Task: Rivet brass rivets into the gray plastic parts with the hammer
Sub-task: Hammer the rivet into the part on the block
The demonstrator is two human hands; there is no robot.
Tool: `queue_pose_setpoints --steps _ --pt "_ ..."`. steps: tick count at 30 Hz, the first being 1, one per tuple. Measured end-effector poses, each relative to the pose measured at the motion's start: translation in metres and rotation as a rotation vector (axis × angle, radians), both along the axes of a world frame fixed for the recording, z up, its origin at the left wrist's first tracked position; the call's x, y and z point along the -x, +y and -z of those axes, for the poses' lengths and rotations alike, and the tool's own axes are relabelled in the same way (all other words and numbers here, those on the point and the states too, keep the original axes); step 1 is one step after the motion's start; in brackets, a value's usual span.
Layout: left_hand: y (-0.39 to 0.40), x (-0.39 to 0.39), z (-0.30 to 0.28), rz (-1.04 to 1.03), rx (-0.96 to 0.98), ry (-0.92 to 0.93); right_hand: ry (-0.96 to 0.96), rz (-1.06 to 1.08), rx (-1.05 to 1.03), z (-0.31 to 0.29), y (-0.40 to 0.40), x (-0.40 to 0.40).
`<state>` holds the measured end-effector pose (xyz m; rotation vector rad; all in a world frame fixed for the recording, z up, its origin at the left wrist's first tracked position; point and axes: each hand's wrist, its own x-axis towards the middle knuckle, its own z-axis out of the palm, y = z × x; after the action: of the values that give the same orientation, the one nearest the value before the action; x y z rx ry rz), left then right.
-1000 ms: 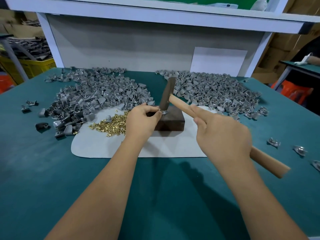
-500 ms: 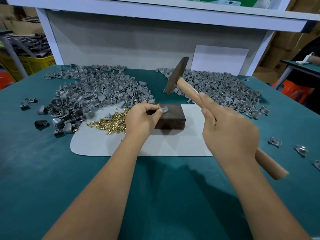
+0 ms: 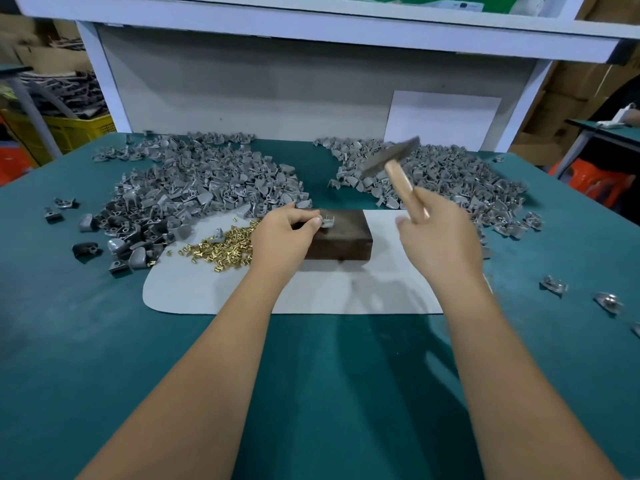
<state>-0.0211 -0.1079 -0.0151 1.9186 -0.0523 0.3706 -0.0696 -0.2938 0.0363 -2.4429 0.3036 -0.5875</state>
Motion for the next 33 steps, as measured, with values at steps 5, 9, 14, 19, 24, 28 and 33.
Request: queue_pose_setpoints --steps 5,9,14,19,24,28,33 --pt "0.002 0.000 -0.004 -0.013 0.037 0.056 0.186 0.047 0.139 0.026 -0.003 0.002" --pt "0.004 0.001 -0.005 -0.010 0.007 0.099 0.139 0.107 0.319 0.025 -0.003 0.003" --pt "0.004 0.004 -0.007 -0.008 0.001 0.088 0.225 0.052 0.342 0.031 0.000 0.001" --pt "0.002 0.009 -0.009 -0.006 0.007 0.053 0.034 0.071 0.460 0.035 0.005 0.000" --pt "-0.004 0.018 -0.015 0.055 -0.066 -0.101 -0.303 -0.303 0.077 0.034 0.025 0.000" --pt "-0.009 0.023 -0.016 0.098 -0.120 -0.171 -0.198 -0.396 -0.117 0.036 0.027 -0.007" --pt "-0.012 0.023 -0.013 0.108 -0.210 -0.204 -0.118 -0.402 -0.333 0.031 0.019 -0.011"
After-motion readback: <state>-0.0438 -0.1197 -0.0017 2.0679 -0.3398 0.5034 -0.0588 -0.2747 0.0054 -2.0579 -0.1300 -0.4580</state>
